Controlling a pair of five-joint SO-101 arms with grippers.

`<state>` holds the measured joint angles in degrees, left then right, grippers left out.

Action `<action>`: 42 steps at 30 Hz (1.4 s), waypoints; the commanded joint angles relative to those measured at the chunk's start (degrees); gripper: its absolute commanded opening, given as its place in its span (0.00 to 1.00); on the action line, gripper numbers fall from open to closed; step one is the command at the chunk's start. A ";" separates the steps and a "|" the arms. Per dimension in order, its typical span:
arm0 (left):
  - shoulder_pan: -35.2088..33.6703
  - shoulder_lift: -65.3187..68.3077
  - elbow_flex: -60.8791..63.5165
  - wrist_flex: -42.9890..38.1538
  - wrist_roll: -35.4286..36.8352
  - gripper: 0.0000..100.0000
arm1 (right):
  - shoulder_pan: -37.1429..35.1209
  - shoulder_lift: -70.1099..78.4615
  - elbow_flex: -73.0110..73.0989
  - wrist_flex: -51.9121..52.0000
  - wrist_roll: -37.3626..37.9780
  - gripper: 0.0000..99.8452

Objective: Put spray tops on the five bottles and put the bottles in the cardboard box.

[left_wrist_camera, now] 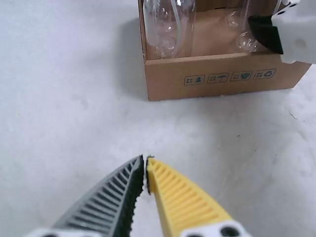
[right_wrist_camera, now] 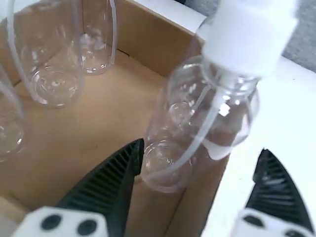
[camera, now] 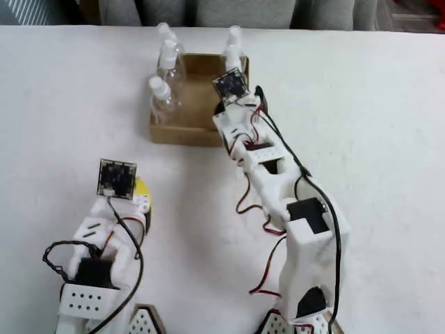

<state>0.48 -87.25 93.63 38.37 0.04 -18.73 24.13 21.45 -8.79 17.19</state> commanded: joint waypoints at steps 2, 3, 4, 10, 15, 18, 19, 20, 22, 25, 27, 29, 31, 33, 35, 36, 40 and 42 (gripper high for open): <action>0.31 -0.57 -1.58 -1.85 0.18 0.02 | 0.22 -0.84 -0.35 0.22 0.62 0.30; 0.31 -0.57 -1.58 -1.85 0.18 0.02 | 0.22 -1.01 -0.35 0.22 0.44 0.30; 0.31 -0.57 -1.58 -1.85 0.18 0.02 | 0.13 -1.54 -0.26 0.22 0.26 0.30; 0.40 -0.57 -1.58 -1.85 0.09 0.02 | -0.31 -9.54 5.54 0.13 0.09 0.30; 0.66 -0.48 -1.05 -1.93 -2.55 0.02 | -0.92 -15.87 10.73 0.13 0.09 0.30; 0.66 -0.48 -0.62 -3.25 -2.55 0.02 | -1.36 -20.09 15.12 0.13 0.09 0.30; 0.66 -0.48 -0.26 -3.87 -2.55 0.02 | -1.45 -21.76 16.88 0.13 0.09 0.30; 0.66 -0.48 0.18 -4.57 -2.55 0.02 | -1.36 -23.69 18.64 0.13 0.18 0.30; 0.66 -0.48 0.44 -5.36 -2.55 0.02 | -0.92 -27.91 22.68 0.13 0.18 0.30; 0.66 -0.48 0.53 -5.54 -2.55 0.02 | 0.31 -35.65 29.80 0.13 0.18 0.30; 0.66 -0.48 0.53 -5.54 -2.55 0.02 | 1.10 -41.10 34.37 0.13 0.18 0.27; 0.66 -0.48 0.53 -5.54 -2.55 0.02 | 2.07 -46.46 38.86 0.13 0.18 0.21; 0.66 -0.48 0.53 -5.54 -2.55 0.02 | 2.59 -51.82 42.81 0.13 0.18 0.13; 0.66 -0.48 0.62 -5.54 -2.55 0.02 | 3.91 -57.01 46.33 0.13 0.18 0.04; 0.66 -0.48 0.62 -5.54 -2.55 0.02 | 5.23 -61.85 49.67 0.22 0.18 0.02; 0.66 -0.48 0.62 -5.54 -2.55 0.02 | 6.02 -64.31 51.25 0.31 0.18 0.04; 1.36 -0.57 2.20 -7.82 -2.64 0.02 | 8.84 -74.42 55.12 8.92 -0.09 0.05; 1.98 -0.57 3.08 -8.79 -2.64 0.02 | 10.07 -79.78 55.38 16.31 -3.34 0.05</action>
<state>0.57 -87.25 96.35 32.92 -2.15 -10.99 -45.32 76.84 -3.69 17.19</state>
